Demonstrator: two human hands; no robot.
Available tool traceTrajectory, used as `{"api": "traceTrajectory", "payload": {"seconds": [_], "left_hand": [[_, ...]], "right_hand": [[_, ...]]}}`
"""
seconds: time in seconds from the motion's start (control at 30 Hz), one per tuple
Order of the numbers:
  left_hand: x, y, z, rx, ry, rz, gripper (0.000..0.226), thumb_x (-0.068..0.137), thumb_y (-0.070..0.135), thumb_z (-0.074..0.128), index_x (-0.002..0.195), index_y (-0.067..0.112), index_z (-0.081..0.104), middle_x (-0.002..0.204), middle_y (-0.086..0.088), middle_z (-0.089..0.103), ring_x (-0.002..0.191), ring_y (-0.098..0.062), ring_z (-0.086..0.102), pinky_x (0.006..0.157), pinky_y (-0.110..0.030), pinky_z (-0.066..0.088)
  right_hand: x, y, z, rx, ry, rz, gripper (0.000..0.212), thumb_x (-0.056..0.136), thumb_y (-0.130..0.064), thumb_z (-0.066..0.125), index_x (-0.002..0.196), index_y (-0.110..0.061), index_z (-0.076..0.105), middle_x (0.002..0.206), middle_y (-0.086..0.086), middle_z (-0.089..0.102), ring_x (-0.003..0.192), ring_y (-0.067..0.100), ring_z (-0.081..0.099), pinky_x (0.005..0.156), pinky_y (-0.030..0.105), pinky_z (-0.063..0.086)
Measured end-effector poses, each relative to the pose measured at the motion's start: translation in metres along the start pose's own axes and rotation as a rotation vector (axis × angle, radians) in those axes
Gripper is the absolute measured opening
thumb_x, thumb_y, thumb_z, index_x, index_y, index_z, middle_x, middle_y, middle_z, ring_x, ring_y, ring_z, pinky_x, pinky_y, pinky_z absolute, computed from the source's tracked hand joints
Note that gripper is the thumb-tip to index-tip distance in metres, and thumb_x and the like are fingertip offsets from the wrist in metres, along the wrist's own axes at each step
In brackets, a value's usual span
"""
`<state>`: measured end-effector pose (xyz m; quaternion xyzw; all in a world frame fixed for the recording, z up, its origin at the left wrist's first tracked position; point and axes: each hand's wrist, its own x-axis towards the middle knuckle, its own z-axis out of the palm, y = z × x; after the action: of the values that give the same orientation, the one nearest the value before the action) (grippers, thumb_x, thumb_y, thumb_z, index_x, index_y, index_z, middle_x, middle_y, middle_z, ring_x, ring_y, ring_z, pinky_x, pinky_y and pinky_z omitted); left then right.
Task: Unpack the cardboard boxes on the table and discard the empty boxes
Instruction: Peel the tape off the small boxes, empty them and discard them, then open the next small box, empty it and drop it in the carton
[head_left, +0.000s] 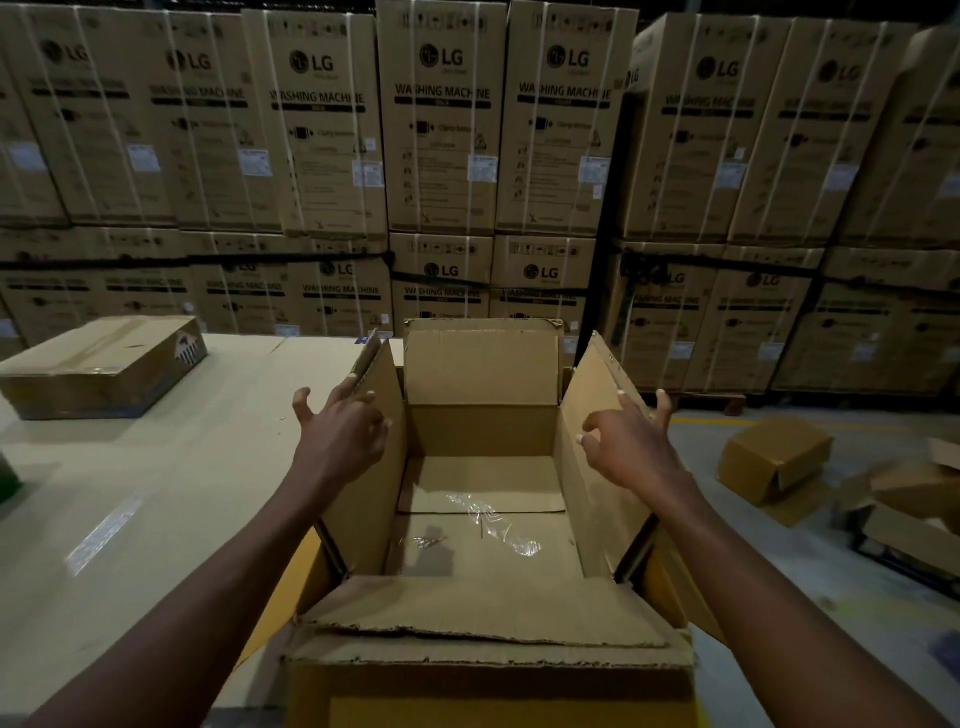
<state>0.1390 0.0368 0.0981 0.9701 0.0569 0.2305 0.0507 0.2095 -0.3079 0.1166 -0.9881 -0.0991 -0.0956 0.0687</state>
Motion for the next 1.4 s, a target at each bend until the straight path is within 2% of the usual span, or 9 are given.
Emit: {"api": "traceTrajectory", "payload": {"seconds": [0.07, 0.13, 0.27, 0.53, 0.7, 0.87, 1.0, 1.27, 1.4], "left_hand": [[-0.011, 0.005, -0.004, -0.08, 0.04, -0.013, 0.019, 0.096, 0.037, 0.061, 0.093, 0.025, 0.075, 0.14, 0.001, 0.061, 0.149, -0.018, 0.031, 0.115, -0.057, 0.005], [-0.023, 0.008, -0.008, -0.155, 0.066, -0.038, 0.019, 0.096, 0.038, 0.061, 0.097, 0.027, 0.076, 0.139, 0.003, 0.062, 0.148, -0.016, 0.032, 0.115, -0.057, 0.007], [-0.053, 0.008, -0.017, -0.334, 0.129, -0.152, 0.018, 0.098, 0.038, 0.059, 0.101, 0.03, 0.075, 0.137, 0.008, 0.063, 0.146, -0.011, 0.034, 0.115, -0.056, 0.014], [-0.144, -0.036, -0.036, -0.54, 0.28, -0.445, 0.02, 0.098, 0.041, 0.059, 0.095, 0.034, 0.078, 0.13, 0.01, 0.068, 0.14, -0.01, 0.045, 0.111, -0.06, 0.035], [-0.209, -0.079, -0.045, -0.649, 0.345, -0.609, 0.021, 0.099, 0.03, 0.06, 0.092, 0.026, 0.079, 0.123, 0.004, 0.071, 0.117, -0.01, 0.061, 0.096, -0.036, 0.053], [-0.275, -0.142, -0.053, -0.693, 0.401, -0.754, 0.021, 0.097, 0.026, 0.065, 0.082, 0.027, 0.08, 0.103, 0.015, 0.07, 0.1, 0.014, 0.059, 0.089, -0.027, 0.052], [-0.325, -0.199, -0.058, -0.757, 0.35, -0.836, 0.021, 0.098, 0.025, 0.063, 0.086, 0.025, 0.08, 0.106, 0.012, 0.074, 0.103, -0.001, 0.066, 0.083, -0.018, 0.051], [-0.339, -0.284, -0.048, -0.963, 0.233, -0.908, 0.021, 0.102, 0.023, 0.058, 0.104, 0.026, 0.078, 0.105, 0.016, 0.075, 0.098, 0.009, 0.064, 0.079, -0.014, 0.046], [-0.322, -0.33, -0.024, -0.995, 0.147, -0.925, 0.021, 0.102, 0.026, 0.056, 0.11, 0.027, 0.076, 0.108, 0.02, 0.072, 0.097, 0.016, 0.06, 0.076, -0.008, 0.043]], "right_hand": [[-0.009, -0.005, -0.005, 0.135, 0.005, 0.024, 0.033, 0.102, -0.044, 0.054, 0.128, -0.029, 0.068, 0.156, 0.014, 0.044, 0.155, 0.031, 0.013, 0.122, 0.056, 0.0], [-0.017, -0.009, -0.005, 0.254, 0.009, 0.004, 0.032, 0.1, -0.047, 0.056, 0.124, -0.03, 0.07, 0.145, 0.006, 0.058, 0.147, 0.028, 0.034, 0.118, 0.049, 0.019], [-0.035, -0.027, -0.004, 0.55, -0.141, -0.048, 0.036, 0.093, -0.054, 0.065, 0.117, -0.029, 0.074, 0.132, 0.0, 0.068, 0.127, 0.021, 0.059, 0.096, 0.036, 0.048], [-0.089, -0.115, 0.003, 0.851, -0.188, -0.236, 0.025, 0.096, -0.044, 0.067, 0.113, -0.03, 0.076, 0.121, -0.012, 0.07, 0.117, 0.005, 0.059, 0.093, 0.029, 0.046], [-0.134, -0.204, 0.015, 1.068, -0.169, -0.32, 0.015, 0.099, -0.04, 0.065, 0.108, -0.034, 0.075, 0.097, -0.022, 0.072, 0.092, -0.011, 0.065, 0.074, 0.01, 0.051], [-0.186, -0.311, 0.04, 1.24, -0.164, -0.337, 0.012, 0.098, -0.034, 0.067, 0.1, -0.028, 0.077, 0.095, -0.018, 0.075, 0.093, -0.007, 0.067, 0.076, 0.015, 0.053], [-0.22, -0.393, 0.073, 1.243, -0.233, -0.357, 0.01, 0.097, -0.031, 0.068, 0.096, -0.03, 0.078, 0.093, -0.023, 0.075, 0.093, -0.005, 0.067, 0.08, 0.02, 0.054], [-0.22, -0.495, 0.146, 1.107, -0.459, -0.379, 0.014, 0.098, -0.03, 0.067, 0.106, -0.025, 0.077, 0.1, -0.019, 0.071, 0.098, -0.004, 0.062, 0.086, 0.022, 0.049], [-0.19, -0.54, 0.19, 1.066, -0.531, -0.338, 0.017, 0.099, -0.031, 0.067, 0.111, -0.023, 0.075, 0.105, -0.013, 0.071, 0.097, -0.001, 0.062, 0.077, 0.016, 0.047]]}}
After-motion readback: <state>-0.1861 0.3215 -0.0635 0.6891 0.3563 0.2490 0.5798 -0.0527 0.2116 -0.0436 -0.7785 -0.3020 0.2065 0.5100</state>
